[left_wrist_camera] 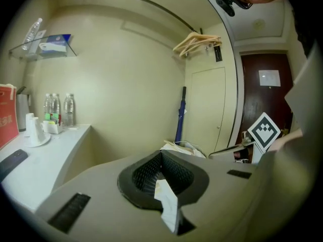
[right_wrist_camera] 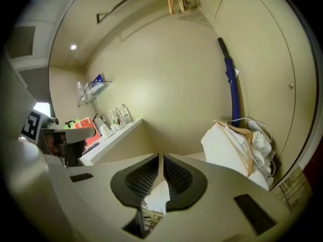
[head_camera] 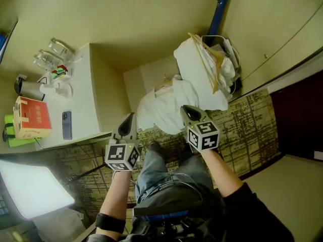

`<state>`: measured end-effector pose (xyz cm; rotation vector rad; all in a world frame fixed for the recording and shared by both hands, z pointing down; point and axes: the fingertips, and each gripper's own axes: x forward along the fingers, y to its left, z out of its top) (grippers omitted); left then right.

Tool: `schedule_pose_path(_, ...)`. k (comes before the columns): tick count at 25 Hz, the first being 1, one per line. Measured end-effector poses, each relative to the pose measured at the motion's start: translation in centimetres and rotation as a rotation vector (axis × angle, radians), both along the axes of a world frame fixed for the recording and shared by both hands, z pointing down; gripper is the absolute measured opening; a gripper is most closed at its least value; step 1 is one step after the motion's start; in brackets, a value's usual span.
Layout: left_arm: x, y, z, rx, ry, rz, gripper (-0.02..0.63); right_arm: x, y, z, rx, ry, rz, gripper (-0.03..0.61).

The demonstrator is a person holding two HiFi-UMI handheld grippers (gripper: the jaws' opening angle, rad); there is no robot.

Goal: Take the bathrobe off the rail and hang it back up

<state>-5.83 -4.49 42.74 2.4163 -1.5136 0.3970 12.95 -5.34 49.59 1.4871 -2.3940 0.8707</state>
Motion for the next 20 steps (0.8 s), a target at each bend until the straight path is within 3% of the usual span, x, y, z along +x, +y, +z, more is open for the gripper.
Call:
schedule_pose_path(7,0.4,-7.9,7.0,-0.040,-0.010,0.070,0.000,-3.6,-6.6,9.5,-0.130,-0.141,0.116,0.138)
schedule_pose_path(9,0.3,-10.5,9.7,-0.057,-0.020,0.089,0.000,-4.9,-9.0,13.2,-0.180,-0.186,0.167,0.207)
schedule_pose_path(14,1.5,-16.6,15.9,-0.075,-0.014,0.128,0.000,-6.9,-16.0,21.4,-0.243,-0.249,0.288,0.229)
schedule_pose_path(17,1.6,-19.0,19.9,-0.086,-0.020,0.150,0.000,-7.9,-18.7,26.1,-0.289,-0.270,0.336,0.276)
schedule_pose_path(20,0.9,-21.5,23.5,-0.106,-0.018,0.125,0.000,-8.5,-20.6,30.7,-0.345,-0.285,0.390,0.304)
